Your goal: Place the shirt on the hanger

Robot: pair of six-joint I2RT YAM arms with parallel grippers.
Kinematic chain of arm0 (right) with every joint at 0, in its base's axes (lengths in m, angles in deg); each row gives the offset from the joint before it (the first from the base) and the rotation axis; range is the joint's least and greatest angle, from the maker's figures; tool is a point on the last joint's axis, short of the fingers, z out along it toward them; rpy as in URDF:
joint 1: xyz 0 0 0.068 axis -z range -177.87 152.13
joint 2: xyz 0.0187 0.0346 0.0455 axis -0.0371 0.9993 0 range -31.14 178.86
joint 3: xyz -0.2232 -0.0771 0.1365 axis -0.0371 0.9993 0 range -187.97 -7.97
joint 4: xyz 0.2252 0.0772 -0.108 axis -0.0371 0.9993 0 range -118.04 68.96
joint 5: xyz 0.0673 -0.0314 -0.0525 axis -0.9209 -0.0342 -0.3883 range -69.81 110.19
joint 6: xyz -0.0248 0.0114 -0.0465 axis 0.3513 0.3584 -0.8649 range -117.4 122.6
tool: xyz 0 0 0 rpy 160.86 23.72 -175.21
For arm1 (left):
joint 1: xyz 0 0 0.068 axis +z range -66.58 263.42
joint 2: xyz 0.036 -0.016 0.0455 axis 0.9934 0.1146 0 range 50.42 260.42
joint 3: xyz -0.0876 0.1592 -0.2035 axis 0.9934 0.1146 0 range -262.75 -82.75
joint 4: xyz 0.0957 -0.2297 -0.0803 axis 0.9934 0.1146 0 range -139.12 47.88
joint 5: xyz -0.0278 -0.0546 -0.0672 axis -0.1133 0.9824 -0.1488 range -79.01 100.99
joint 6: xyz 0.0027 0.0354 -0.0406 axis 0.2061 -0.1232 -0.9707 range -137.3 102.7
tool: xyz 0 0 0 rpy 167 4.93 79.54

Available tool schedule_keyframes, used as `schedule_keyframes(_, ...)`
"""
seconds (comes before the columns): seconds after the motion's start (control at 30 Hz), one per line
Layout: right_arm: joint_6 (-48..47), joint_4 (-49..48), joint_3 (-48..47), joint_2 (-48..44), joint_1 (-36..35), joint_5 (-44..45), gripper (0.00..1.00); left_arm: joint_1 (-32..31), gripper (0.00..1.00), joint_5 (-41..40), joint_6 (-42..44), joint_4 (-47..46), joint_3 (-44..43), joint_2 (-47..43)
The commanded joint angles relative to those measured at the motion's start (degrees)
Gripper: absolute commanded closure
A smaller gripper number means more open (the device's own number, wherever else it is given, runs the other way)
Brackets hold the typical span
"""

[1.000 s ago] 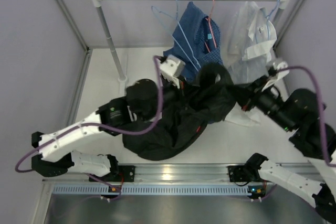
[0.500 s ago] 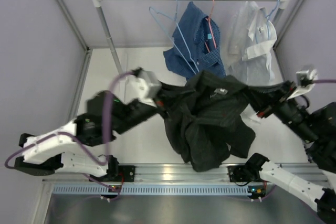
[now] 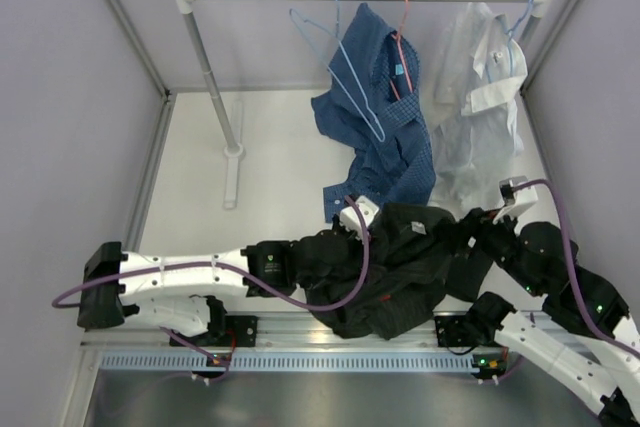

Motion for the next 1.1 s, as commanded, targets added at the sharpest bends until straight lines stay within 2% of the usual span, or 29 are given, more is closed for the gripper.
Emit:
schedule_keyframes(0.0,2.4,3.5,-0.2,-0.3,0.2,-2.6,0.36,-0.2,1.00,-0.4,-4.1,-6.0,1.2,-1.5)
schedule_keyframes(0.07,0.2,2.8,-2.6,-0.9,0.1,-5.9,0.27,-0.2,1.00,1.8,-3.0,-6.3,1.0,-1.8)
schedule_keyframes(0.1,-3.8,1.0,-4.1,-0.8,0.1,-9.5,0.18,-0.2,1.00,4.0,-1.3,-6.2,1.0,-2.1)
schedule_keyframes(0.17,-8.3,-0.3,-5.6,0.6,0.1,-13.5,0.11,-0.2,1.00,5.2,0.4,-6.1,1.3,-2.6)
schedule_keyframes(0.2,-10.1,-0.4,-6.4,1.7,0.1,-14.9,0.05,-0.2,1.00,5.2,1.4,-6.0,1.5,-3.0)
schedule_keyframes(0.23,-13.3,-0.4,-8.1,3.1,0.1,-18.0,0.04,-0.2,1.00,6.0,2.0,-6.0,1.9,-3.5)
schedule_keyframes(0.33,-18.5,0.5,-12.3,9.7,0.1,-19.9,0.02,-0.2,1.00,9.6,3.9,-6.1,4.0,-6.4)
schedule_keyframes(0.5,-25.0,2.9,-15.3,19.5,0.1,-22.0,0.00,-0.2,1.00,7.6,3.9,-5.1,5.5,-10.5)
schedule_keyframes(0.63,-25.1,-0.1,-11.0,20.7,0.1,-35.5,0.06,-0.2,1.00,2.9,1.8,-1.9,3.7,-10.0)
schedule_keyframes(0.7,-24.6,-1.7,-9.0,19.3,0.1,-37.3,0.10,-0.2,1.00,1.2,1.2,0.0,2.6,-9.0)
schedule_keyframes(0.8,-22.9,-4.1,-5.5,18.8,0.1,-35.6,0.13,-0.2,1.00,2.6,1.0,0.6,1.4,-7.9)
schedule_keyframes(0.87,-21.6,-5.7,-4.5,20.5,0.0,-33.8,0.19,-0.2,1.00,3.2,0.3,0.4,1.0,-7.9)
schedule_keyframes(0.93,-18.2,-8.7,-3.3,21.6,0.0,-27.5,0.20,-0.2,1.00,4.5,0.3,-0.8,1.0,-8.2)
schedule_keyframes(1.03,-16.6,-9.3,-3.3,25.7,-0.1,-23.7,0.30,-0.2,1.00,5.4,0.4,-2.5,1.3,-9.8)
schedule_keyframes(1.07,-16.6,-9.3,-3.4,27.4,0.0,-23.2,0.45,-0.2,1.00,5.3,0.4,-2.7,1.4,-10.9)
